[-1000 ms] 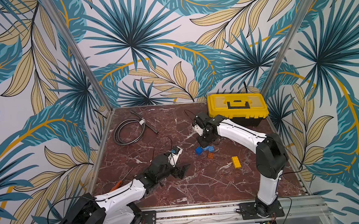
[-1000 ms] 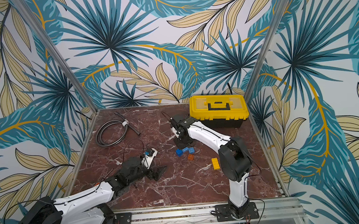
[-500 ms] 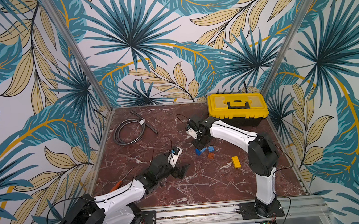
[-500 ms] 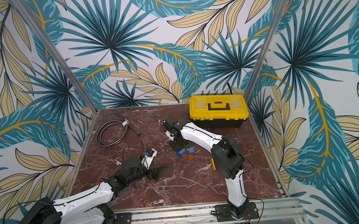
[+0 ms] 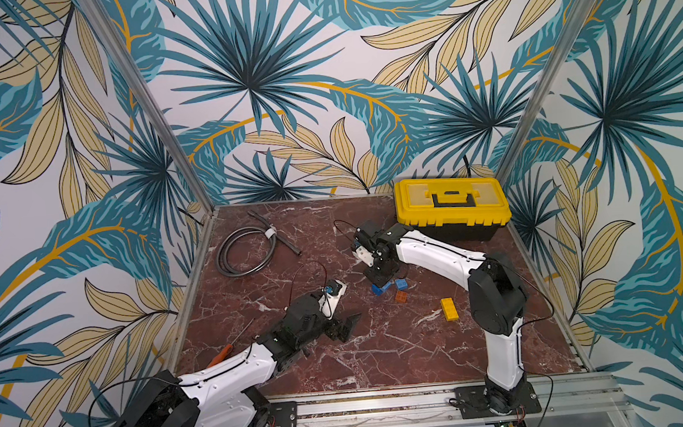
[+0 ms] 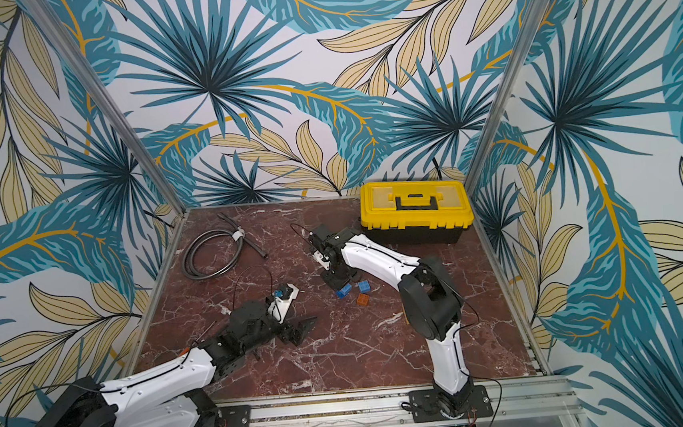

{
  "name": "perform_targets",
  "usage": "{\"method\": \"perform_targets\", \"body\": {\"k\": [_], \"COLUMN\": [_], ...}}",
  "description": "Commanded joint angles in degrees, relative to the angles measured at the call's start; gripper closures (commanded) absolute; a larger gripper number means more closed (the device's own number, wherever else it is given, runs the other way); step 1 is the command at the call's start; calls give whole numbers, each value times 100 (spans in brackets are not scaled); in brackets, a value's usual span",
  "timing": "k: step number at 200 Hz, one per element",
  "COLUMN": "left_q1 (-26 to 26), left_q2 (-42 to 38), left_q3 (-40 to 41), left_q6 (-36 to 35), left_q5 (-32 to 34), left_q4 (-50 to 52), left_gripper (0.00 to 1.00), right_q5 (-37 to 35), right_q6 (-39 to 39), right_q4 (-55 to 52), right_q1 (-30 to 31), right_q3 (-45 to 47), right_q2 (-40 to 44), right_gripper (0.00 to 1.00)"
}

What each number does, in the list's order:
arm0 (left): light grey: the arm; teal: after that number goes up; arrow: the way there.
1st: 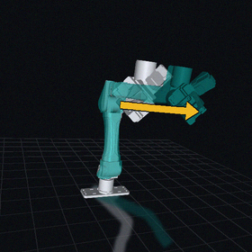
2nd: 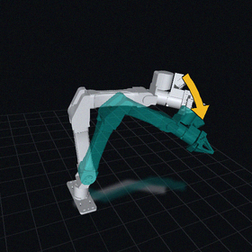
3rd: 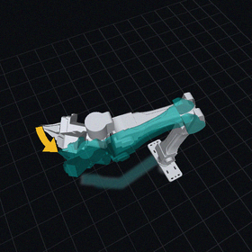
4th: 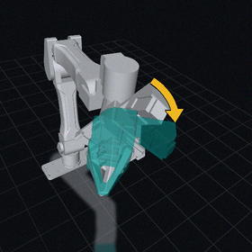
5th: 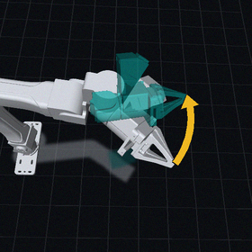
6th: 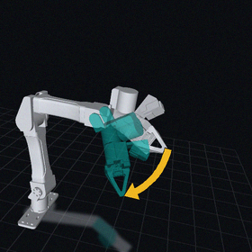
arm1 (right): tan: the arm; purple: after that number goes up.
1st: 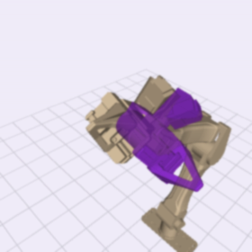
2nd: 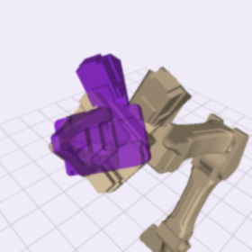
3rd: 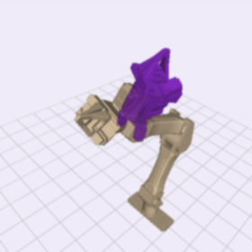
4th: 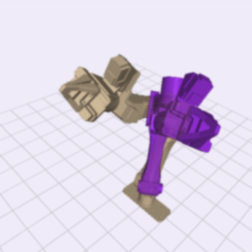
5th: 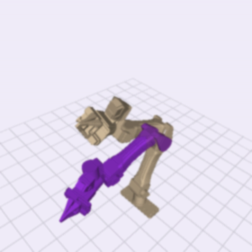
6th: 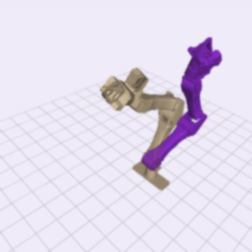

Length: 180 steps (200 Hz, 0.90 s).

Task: Assemble the letter f with lego
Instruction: Assemble the lego brick with the lego brick.

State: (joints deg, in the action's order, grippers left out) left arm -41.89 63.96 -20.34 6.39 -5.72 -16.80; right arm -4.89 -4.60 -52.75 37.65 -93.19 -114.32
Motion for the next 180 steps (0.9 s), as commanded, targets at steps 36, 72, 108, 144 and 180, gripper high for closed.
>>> {"method": "perform_targets", "body": {"k": [36,72,108,144,180], "left_q1": [32,31,32,32,29], "left_q2": [-11,36,51,46,47], "left_q3": [39,22,4,4,4], "left_q6": [-64,-73,-68,-64,-67], "left_q5": [4,-15,-40,-40,-58], "left_q4": [2,1,2,1,1], "left_gripper": [1,1,0,0,0], "right_q5": [-176,-200,-195,-120,-31], "right_q6": [-2,7,18,104,151], "right_q4": [3,-5,-43,-111,-120], "right_q1": [33,38,38,33,34], "right_q3": [-57,-86,-103,-81,-59], "right_q2": [-202,-270,-324,-345,-292], "right_gripper": [80,80,80,80,80]}}
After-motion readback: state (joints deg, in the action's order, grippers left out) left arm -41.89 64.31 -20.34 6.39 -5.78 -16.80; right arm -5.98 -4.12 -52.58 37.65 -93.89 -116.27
